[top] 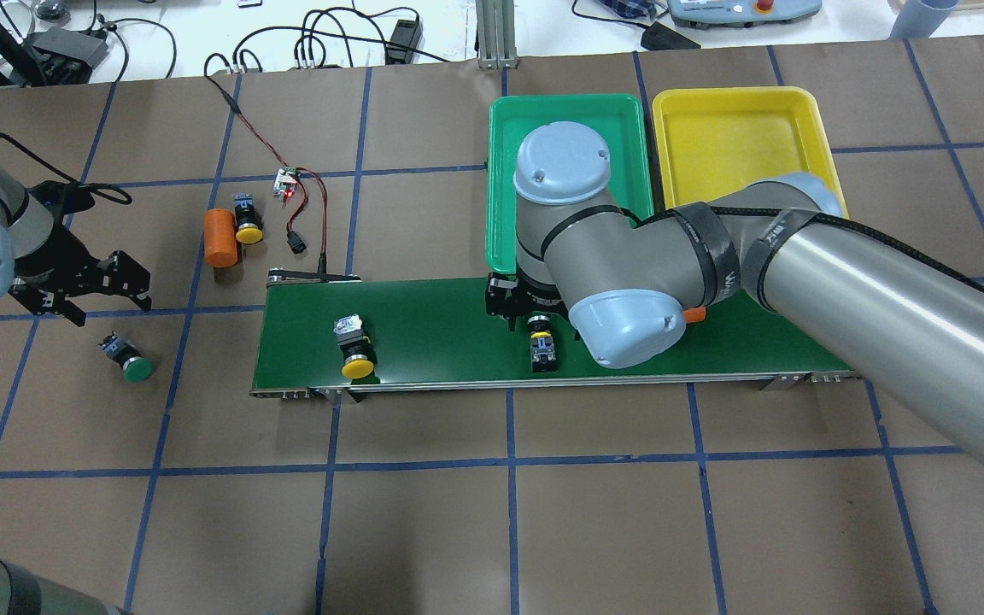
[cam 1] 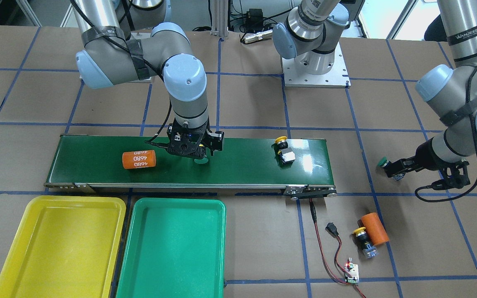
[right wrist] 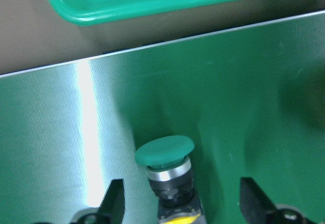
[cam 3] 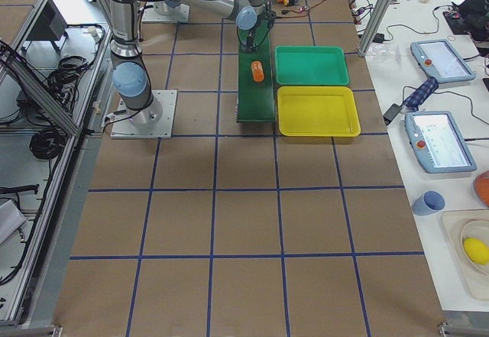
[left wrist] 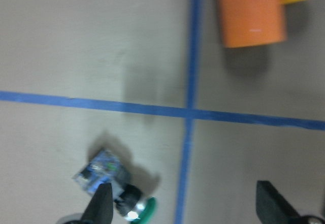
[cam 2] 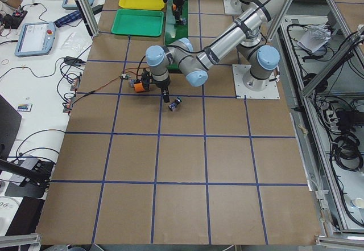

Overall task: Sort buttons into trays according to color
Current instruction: 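Lift the green button into the green tray while left grasps another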

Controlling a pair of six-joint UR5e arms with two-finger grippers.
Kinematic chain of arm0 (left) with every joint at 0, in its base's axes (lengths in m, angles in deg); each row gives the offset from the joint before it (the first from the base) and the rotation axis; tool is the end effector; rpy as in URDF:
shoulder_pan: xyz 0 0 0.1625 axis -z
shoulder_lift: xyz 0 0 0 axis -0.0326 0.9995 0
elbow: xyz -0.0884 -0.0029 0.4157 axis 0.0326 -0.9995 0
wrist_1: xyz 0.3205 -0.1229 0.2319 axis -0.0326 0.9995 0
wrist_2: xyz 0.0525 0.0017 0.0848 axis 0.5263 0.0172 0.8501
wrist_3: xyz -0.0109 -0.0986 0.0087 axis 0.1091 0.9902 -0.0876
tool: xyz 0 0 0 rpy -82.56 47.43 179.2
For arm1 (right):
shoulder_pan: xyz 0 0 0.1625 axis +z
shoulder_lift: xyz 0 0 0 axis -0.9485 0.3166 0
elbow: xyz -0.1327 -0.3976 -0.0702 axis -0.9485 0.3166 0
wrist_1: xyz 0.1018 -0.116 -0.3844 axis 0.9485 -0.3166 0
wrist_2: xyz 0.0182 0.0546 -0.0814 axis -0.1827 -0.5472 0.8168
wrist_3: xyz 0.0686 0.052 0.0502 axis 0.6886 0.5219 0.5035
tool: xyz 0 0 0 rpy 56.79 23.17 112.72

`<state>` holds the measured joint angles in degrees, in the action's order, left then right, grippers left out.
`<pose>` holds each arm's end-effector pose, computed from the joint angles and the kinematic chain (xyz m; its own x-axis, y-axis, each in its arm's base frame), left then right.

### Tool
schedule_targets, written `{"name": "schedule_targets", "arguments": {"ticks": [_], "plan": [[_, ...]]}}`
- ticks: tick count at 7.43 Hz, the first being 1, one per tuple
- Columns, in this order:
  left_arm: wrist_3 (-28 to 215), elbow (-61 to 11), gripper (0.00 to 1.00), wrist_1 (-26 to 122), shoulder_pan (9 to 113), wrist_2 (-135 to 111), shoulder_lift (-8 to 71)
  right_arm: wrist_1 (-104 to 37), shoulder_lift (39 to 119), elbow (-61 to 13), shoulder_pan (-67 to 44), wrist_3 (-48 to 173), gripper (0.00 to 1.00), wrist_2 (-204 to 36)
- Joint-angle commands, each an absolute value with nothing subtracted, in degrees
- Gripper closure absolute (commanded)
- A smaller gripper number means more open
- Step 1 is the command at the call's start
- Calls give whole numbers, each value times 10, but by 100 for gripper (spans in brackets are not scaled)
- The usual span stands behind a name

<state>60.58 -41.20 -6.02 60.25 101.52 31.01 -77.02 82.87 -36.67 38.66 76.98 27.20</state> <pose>0.1728 -0.5286 0.2216 -0.9742 -0.2254 0.0121 -0.2214 0.9648 0.1420 0.3180 -0.4681 0.2567 -0.9825 0.1861 -0.0120 0.1854 0.9815 0.0481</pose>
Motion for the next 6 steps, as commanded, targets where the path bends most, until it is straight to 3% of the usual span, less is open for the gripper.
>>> {"name": "schedule_targets", "arguments": {"ticks": [1,2,3,4,5,6], "plan": [[640,-465,0,-133,581,1014,325,-767,822,-368,385,766,74,274],[639,-483,0,-173,579,1018,327,-766,819,-368,384,763,92,273],[640,-486,0,-175,579,1019,325,-766,821,-365,381,764,100,271],[640,-488,1,-175,580,1018,325,-770,828,-355,373,767,100,268],[640,-488,58,-166,580,1013,327,-771,831,-327,361,766,100,272],[641,-488,91,-166,580,1012,328,-770,825,-292,341,760,100,272]]}}
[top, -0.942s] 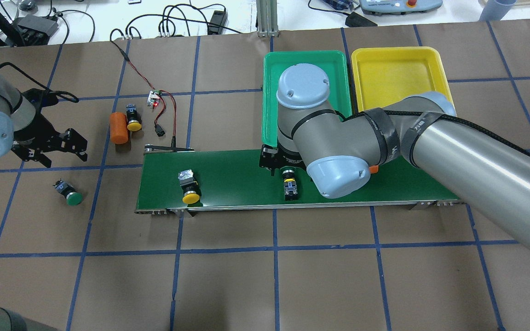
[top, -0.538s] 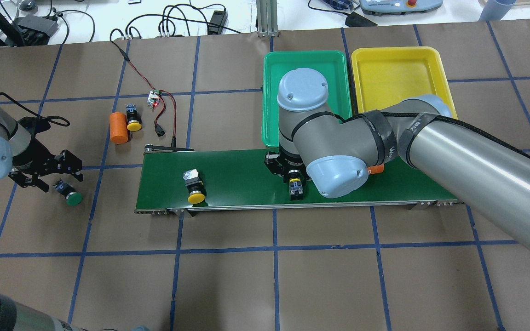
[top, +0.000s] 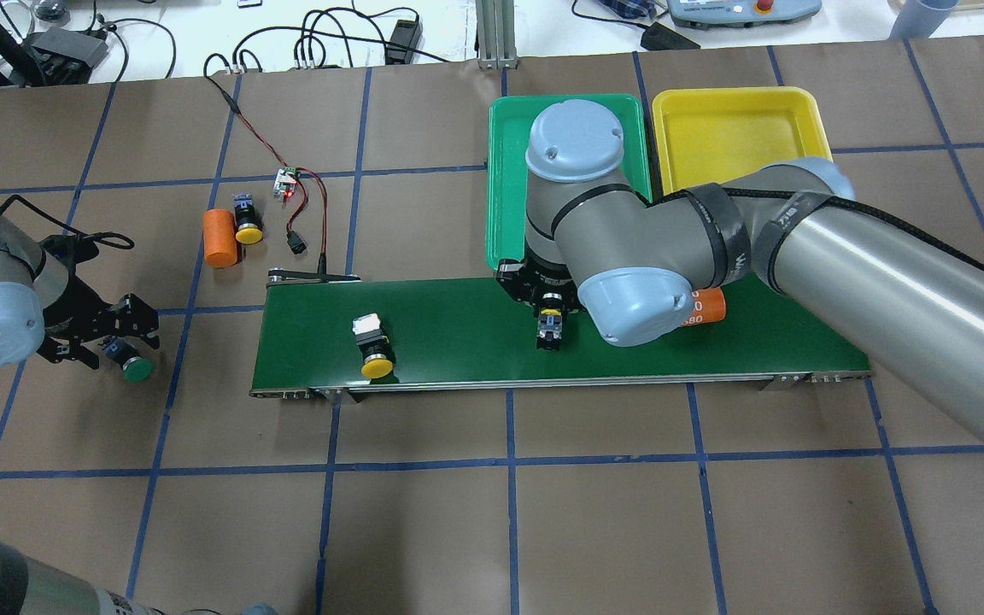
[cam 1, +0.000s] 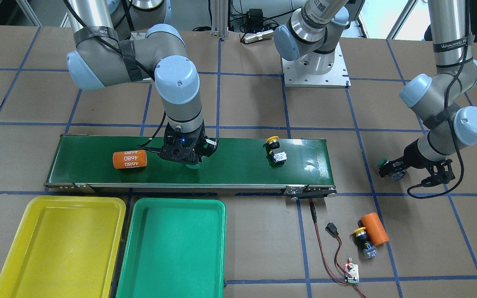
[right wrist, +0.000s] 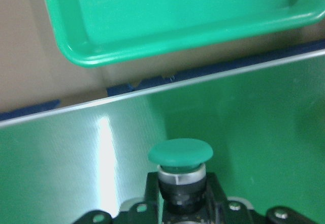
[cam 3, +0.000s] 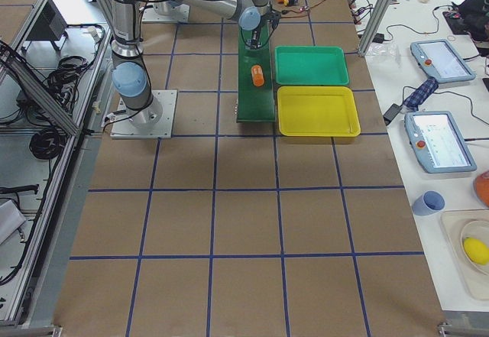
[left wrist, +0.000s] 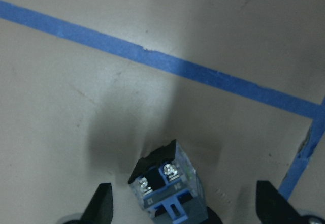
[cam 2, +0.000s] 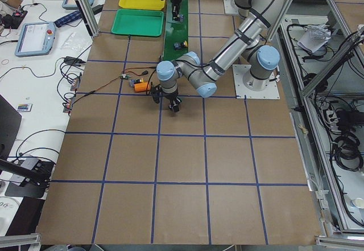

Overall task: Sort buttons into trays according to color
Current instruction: 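Lift the green button into the green tray while left grasps another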

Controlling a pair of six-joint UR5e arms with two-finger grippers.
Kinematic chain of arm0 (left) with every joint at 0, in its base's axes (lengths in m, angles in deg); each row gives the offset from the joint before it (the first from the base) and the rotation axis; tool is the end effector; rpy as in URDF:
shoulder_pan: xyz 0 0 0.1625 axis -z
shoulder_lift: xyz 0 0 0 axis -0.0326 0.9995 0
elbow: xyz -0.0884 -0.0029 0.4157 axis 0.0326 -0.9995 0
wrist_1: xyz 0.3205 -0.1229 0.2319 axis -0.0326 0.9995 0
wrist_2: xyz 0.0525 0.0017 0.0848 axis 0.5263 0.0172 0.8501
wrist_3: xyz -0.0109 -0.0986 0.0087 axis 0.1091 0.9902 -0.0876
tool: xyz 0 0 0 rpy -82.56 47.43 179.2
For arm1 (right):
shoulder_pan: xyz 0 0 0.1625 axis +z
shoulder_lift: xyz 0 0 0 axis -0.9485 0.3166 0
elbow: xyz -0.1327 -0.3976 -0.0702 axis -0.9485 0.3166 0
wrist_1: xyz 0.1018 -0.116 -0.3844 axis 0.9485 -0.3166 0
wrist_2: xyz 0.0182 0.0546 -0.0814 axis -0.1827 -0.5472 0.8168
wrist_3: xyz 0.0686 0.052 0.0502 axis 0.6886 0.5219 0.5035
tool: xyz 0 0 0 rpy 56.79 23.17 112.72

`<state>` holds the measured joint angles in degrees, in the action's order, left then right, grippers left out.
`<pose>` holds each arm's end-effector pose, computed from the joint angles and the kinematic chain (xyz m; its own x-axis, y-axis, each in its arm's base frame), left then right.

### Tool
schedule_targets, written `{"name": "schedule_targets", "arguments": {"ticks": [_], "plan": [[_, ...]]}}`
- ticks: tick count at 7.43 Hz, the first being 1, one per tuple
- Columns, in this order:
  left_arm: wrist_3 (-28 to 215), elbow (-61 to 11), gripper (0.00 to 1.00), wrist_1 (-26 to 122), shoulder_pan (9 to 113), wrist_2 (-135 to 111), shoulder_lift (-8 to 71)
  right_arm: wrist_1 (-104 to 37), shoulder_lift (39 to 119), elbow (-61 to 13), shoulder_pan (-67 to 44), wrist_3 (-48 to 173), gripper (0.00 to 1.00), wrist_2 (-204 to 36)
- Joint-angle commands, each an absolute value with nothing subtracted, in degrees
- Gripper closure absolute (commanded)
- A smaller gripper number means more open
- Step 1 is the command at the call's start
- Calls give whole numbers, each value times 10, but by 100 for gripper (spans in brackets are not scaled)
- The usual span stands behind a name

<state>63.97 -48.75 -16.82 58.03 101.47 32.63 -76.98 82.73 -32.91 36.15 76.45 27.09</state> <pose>0.1785 -0.4997 0.1724 -0.9477 -0.3191 -0.0030 -0.3173 0.9413 0.1150 0.3034 -0.5004 0.2840 -0.9748 0.2183 -0.0457 0.2187 0.9758 -0.0050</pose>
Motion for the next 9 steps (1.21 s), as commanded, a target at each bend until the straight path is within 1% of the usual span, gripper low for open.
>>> {"name": "schedule_targets", "arguments": {"ticks": [1,2,3,4,5,7,8,9], "plan": [[641,-486,100,-166,581,1012,324,-770,820,-270,315,740,100,272],[641,-478,100,-163,584,1014,310,-777,811,-262,293,680,100,269],[641,-466,100,-157,594,1013,295,-813,794,-261,279,650,100,271],[641,-464,100,-150,627,1005,281,-843,772,-255,275,642,100,270],[641,-460,100,-116,683,1007,264,-863,747,-240,270,642,100,271],[640,-446,100,-82,771,1002,239,-874,707,-217,267,644,100,274],[641,-436,100,-70,808,990,232,-911,685,-214,267,646,92,274],[672,-428,100,-49,844,984,227,-954,668,-217,267,645,58,277]]}}
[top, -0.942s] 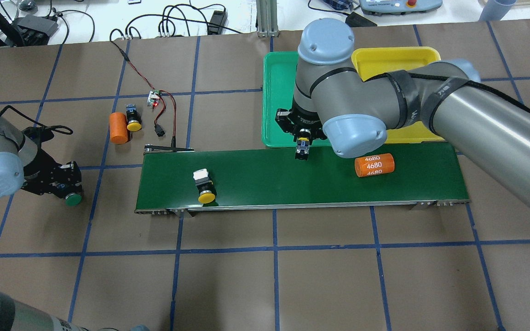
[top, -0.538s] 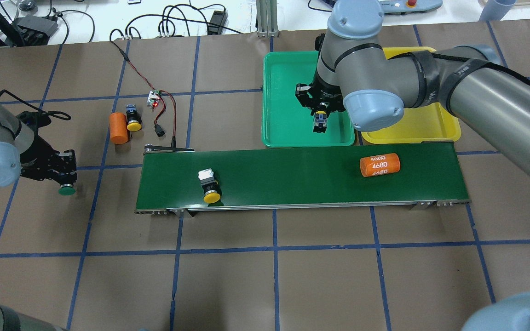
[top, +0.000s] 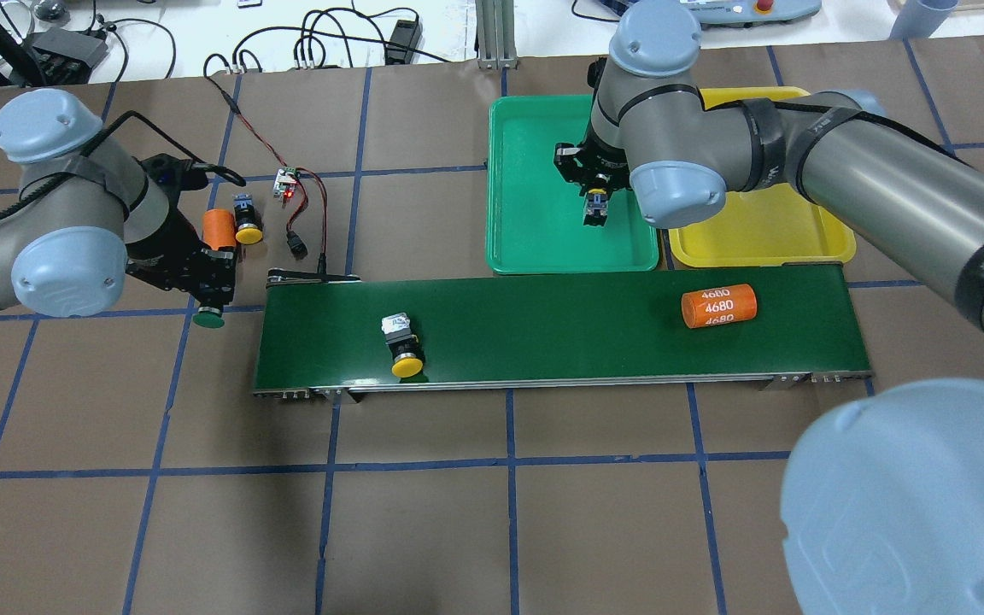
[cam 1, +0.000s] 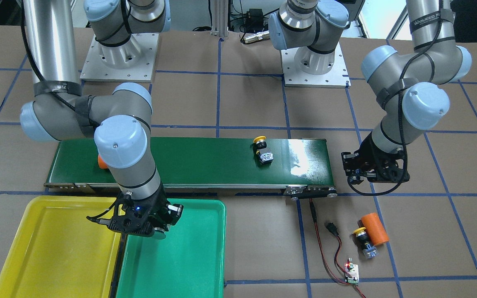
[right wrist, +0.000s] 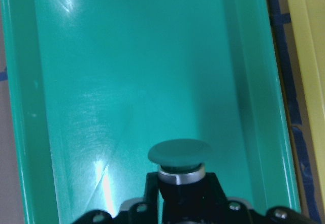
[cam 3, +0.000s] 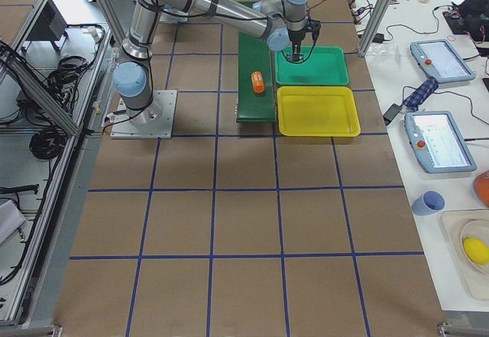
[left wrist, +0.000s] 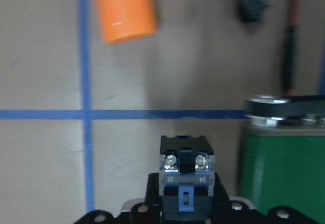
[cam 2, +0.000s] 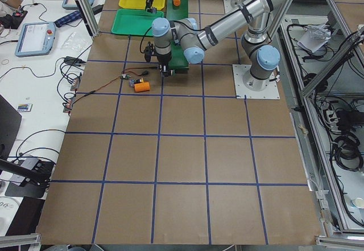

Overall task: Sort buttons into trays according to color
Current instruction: 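Place the second green button on the belt while right releases in tray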

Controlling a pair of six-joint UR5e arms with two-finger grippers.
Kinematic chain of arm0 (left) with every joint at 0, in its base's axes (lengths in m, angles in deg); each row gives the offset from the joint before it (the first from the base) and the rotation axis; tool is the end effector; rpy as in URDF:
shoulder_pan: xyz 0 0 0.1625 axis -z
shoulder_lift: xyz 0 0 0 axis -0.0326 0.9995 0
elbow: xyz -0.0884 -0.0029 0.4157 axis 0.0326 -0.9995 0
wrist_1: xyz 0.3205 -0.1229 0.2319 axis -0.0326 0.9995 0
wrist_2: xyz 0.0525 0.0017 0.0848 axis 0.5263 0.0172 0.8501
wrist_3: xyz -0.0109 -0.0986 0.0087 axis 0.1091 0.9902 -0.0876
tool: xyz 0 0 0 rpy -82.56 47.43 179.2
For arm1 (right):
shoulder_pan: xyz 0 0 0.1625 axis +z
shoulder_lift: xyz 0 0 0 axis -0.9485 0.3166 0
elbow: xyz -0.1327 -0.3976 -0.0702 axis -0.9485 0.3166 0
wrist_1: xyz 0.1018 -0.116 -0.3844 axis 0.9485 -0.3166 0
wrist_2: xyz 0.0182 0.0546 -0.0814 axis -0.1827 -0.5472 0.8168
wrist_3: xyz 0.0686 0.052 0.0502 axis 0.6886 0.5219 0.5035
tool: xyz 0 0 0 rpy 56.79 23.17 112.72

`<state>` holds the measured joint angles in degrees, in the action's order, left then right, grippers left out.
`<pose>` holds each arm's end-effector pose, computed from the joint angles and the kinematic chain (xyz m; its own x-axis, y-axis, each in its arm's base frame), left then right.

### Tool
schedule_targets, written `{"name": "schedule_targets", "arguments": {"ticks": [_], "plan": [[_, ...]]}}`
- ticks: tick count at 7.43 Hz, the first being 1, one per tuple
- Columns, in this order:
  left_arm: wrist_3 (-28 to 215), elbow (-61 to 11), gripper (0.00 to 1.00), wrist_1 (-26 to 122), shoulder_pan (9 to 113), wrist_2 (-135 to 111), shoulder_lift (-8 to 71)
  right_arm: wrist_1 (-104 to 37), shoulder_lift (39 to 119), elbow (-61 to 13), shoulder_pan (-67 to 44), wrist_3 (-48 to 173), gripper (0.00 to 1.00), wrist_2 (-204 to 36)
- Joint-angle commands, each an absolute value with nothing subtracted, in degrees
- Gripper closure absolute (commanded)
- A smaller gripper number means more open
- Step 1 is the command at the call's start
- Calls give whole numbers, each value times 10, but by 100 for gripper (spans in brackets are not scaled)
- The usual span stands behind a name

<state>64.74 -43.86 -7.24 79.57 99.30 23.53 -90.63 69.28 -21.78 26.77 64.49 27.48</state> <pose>-0.0206 -0.5335 0.2732 -0.9993 0.0354 0.0130 0.0358 0.9989 0.0313 0.2316 -0.6426 0.2525 -0.9821 0.1608 -0.0982 0.1780 0.9630 -0.2026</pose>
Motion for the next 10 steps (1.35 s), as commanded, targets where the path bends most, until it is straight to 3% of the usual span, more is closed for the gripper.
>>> {"name": "schedule_targets", "arguments": {"ticks": [1,3,5,6,7,9,10], "plan": [[723,-426,100,-47,872,948,228,-959,668,-221,266,644,1,278],[742,-436,100,-48,898,929,248,-951,680,-223,264,644,0,277],[743,-451,99,-40,906,937,240,-832,742,-229,264,645,0,277],[743,-465,23,-43,906,933,235,-796,782,-252,265,647,0,277],[745,-470,4,-45,906,934,231,-795,822,-293,265,648,0,278],[752,-442,0,-42,891,938,226,-808,875,-367,265,653,0,295],[753,-391,0,-7,849,938,237,-798,891,-369,264,652,0,309]]}}
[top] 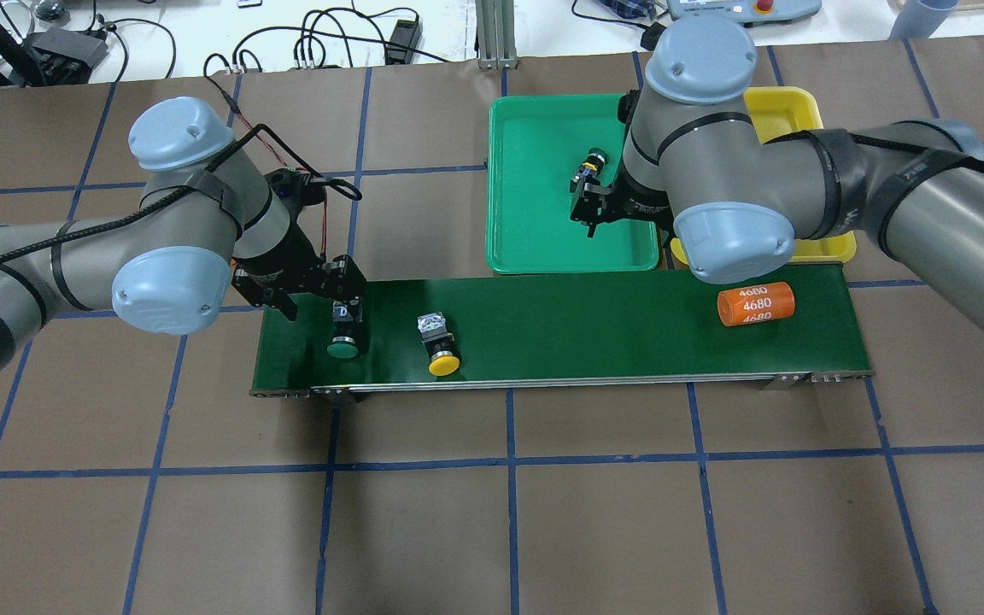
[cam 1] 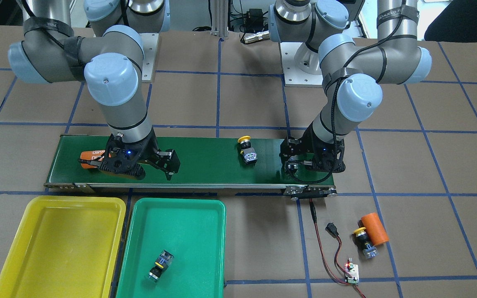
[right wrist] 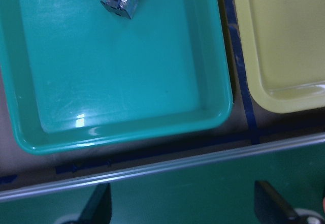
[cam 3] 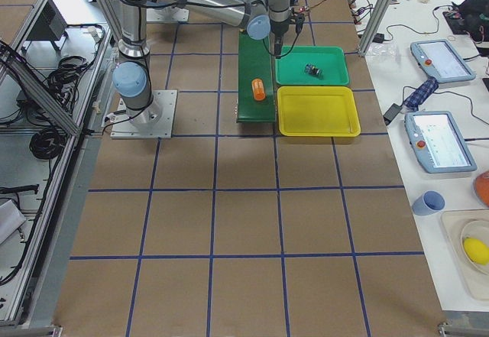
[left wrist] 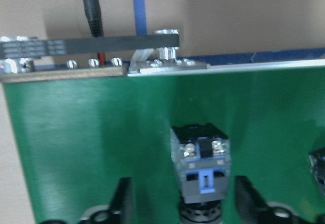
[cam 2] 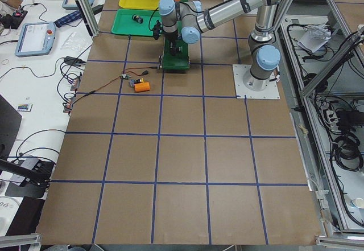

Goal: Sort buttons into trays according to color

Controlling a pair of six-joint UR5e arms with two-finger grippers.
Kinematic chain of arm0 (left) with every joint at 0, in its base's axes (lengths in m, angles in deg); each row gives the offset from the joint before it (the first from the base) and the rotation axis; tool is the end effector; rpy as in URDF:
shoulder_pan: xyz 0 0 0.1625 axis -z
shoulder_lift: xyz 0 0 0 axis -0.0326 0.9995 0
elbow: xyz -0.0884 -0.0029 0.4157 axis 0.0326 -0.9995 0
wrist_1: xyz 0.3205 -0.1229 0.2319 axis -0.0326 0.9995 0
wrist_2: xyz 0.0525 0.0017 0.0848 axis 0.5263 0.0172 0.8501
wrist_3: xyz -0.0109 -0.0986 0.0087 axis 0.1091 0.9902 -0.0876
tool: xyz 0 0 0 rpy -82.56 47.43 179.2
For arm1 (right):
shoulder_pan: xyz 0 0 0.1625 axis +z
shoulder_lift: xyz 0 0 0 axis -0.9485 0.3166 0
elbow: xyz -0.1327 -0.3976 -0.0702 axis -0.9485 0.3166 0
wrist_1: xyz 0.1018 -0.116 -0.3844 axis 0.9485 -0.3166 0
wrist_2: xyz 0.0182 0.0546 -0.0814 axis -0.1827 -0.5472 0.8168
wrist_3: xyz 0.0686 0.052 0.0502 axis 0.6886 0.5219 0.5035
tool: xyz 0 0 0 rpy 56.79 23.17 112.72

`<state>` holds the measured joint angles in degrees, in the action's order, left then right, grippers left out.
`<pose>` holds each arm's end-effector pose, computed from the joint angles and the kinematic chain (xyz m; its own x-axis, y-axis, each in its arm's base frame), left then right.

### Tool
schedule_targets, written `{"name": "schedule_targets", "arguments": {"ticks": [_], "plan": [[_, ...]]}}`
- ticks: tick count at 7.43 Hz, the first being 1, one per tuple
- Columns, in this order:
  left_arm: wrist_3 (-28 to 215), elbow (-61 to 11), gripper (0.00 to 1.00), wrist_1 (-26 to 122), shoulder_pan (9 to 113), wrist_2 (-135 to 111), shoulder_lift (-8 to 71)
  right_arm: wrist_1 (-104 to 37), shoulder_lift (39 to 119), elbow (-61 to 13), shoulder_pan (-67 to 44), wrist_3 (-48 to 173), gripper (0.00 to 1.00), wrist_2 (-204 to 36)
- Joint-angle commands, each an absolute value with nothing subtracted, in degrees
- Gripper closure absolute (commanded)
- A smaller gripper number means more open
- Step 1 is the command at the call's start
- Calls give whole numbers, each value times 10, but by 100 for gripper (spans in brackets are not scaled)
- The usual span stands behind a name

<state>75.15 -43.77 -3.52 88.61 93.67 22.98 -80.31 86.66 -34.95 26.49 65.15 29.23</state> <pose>-0.1144 -0.5168 0.2733 -0.9941 0.0029 0.1082 0.0116 0.9967 0.0799 0.2095 -0.5311 0.3125 -0.9813 0.1889 -0.0381 0.1920 0.9750 -0.1119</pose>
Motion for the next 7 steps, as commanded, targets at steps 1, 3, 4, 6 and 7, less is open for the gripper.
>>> {"name": "schedule_targets", "arguments": {"ticks": [1,3,4,6,7], "plan": [[742,-313,0,58,794,938,265,-776,921,-374,268,652,0,309],[742,-222,0,71,771,942,337,-716,946,-374,269,647,0,305],[745,-200,0,69,744,946,375,-712,946,-374,268,646,0,303],[749,-190,0,55,714,947,421,-712,945,-374,268,646,0,303],[749,-199,0,29,712,947,434,-712,945,-374,268,646,0,301]]}}
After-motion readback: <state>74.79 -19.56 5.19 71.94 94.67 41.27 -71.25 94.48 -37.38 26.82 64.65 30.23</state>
